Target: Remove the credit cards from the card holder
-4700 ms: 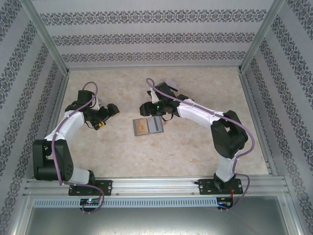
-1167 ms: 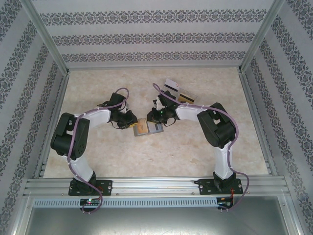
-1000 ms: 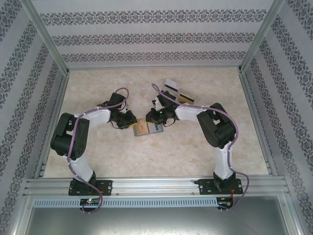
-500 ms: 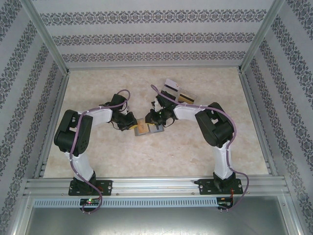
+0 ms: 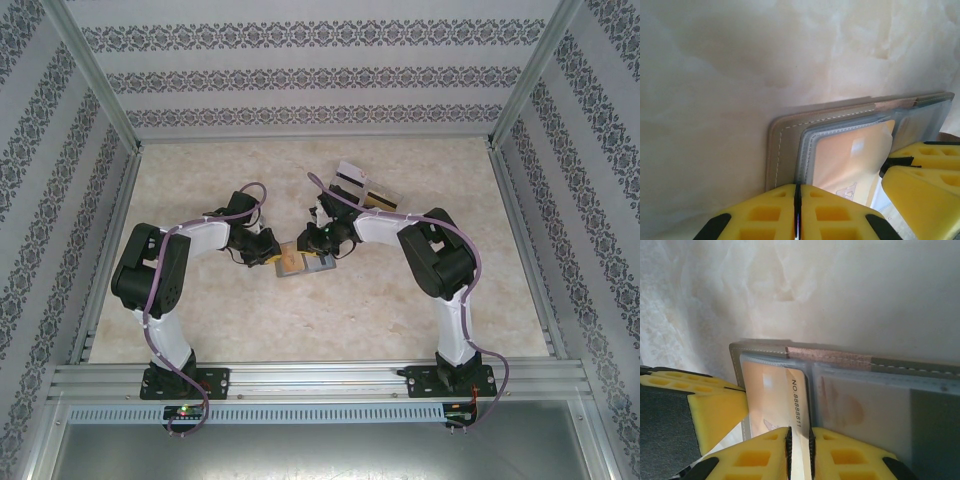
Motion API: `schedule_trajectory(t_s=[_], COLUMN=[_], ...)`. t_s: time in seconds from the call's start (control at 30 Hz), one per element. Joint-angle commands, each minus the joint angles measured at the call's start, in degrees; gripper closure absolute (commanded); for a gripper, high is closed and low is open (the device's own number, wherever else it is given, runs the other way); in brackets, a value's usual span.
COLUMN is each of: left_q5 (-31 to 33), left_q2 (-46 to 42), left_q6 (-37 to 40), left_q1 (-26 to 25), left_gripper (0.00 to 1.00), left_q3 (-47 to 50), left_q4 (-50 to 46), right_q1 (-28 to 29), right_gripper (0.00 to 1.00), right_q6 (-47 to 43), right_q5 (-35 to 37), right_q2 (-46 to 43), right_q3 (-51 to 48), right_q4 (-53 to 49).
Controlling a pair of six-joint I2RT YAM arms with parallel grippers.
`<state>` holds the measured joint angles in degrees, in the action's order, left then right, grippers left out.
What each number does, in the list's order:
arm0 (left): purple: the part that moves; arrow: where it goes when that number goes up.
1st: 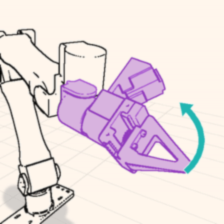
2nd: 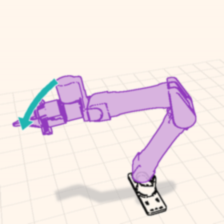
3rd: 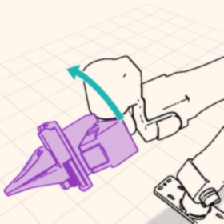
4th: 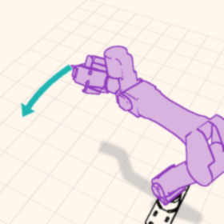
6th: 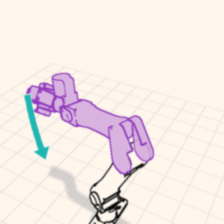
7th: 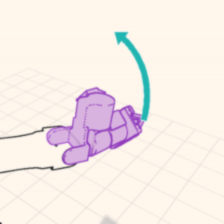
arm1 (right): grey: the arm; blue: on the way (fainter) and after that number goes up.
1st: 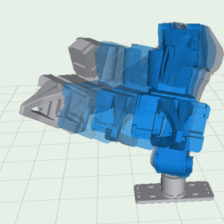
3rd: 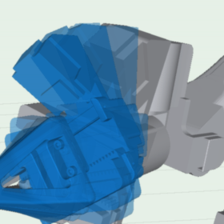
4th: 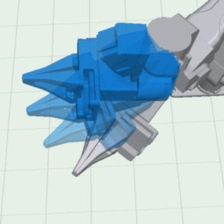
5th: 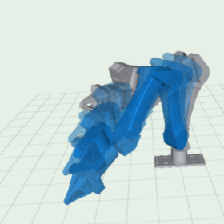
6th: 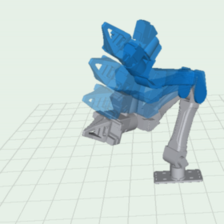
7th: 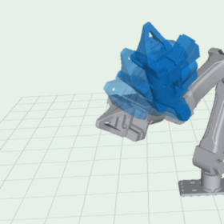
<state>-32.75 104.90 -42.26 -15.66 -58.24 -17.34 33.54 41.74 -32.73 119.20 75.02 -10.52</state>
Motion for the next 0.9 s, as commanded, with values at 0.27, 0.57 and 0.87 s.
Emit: schedule_trajectory(t_s=[0.27,0.57,0.87], left_q5=[1.15,-0.82,-0.59], left_q2=[1.93,3.22,2.99], left_q6=[1.3,1.13,1.03], left_q1=[-0.28,-0.25,-0.25], left_gripper=[0.9,0.91,0.9], left_q3=[-0.12,0.4,0.28], left_q4=[-1.52,-0.37,-0.28], right_q1=[0.25,0.84,0.82], right_gripper=[0.8,0.83,0.96], right_q6=[-1.7,-1.25,-2.52], right_q5=[4.59,-2.26,-2.95], right_q2=[-0.19,2.03,0.79], right_q3=[-0.32,1.0,1.11], right_q4=[-2.38,0.47,1.31])
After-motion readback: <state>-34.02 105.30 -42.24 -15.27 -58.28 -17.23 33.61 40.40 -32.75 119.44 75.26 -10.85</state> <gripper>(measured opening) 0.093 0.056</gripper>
